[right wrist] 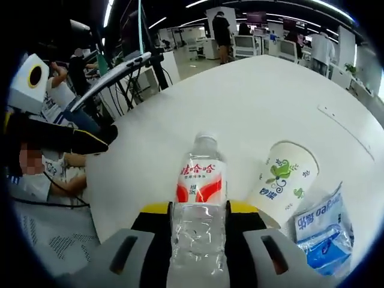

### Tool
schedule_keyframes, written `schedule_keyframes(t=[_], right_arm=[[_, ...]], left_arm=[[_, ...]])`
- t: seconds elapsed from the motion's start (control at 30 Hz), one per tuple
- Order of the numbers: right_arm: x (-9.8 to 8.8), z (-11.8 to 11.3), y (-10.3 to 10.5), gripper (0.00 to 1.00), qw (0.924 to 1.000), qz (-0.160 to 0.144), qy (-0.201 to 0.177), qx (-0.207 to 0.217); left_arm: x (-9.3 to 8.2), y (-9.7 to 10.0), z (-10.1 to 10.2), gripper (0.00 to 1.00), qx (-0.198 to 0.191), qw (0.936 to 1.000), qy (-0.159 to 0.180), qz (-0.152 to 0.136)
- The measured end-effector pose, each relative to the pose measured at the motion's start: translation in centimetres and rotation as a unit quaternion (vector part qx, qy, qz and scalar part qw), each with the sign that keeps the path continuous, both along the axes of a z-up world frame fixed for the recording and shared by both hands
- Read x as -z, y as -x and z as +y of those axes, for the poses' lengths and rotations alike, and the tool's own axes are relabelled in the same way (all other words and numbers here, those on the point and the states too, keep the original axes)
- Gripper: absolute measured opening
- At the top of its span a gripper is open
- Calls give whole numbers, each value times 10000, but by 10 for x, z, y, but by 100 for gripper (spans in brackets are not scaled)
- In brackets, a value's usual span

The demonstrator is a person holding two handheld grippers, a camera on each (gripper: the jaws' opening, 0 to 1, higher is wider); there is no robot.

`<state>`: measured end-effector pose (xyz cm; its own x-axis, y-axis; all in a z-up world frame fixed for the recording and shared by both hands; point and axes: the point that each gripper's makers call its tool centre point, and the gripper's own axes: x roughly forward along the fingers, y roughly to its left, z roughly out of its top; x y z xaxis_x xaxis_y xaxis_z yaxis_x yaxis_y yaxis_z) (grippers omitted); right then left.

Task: Arrange the tabletop items into an orderly group along one side of the table until the central work area is clear of visible clutter.

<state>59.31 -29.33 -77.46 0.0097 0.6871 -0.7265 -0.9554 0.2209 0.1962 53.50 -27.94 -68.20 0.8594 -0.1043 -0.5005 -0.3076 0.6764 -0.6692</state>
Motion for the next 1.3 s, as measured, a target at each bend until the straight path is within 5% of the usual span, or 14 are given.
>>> schedule_keyframes(t=[0.23, 0.37, 0.6, 0.87, 1.3], right_arm=[[-14, -4, 2, 28, 9994, 218, -209, 140], [-16, 0, 3, 28, 9990, 249, -327, 151], [-25, -2, 7, 29, 9982, 304, -494, 175], [-48, -2, 14, 29, 9965, 233, -788, 132], [-71, -2, 29, 30, 9936, 180, -1112, 38]], left_arm=[[5, -2, -5, 70, 10, 9999, 163, 18], [21, -2, -8, 69, -199, 9968, 740, 214], [27, -13, 0, 69, -328, 9948, 953, 162], [24, -26, -6, 69, -601, 9846, 1638, -136], [17, -29, -4, 68, -769, 9807, 1758, -375]])
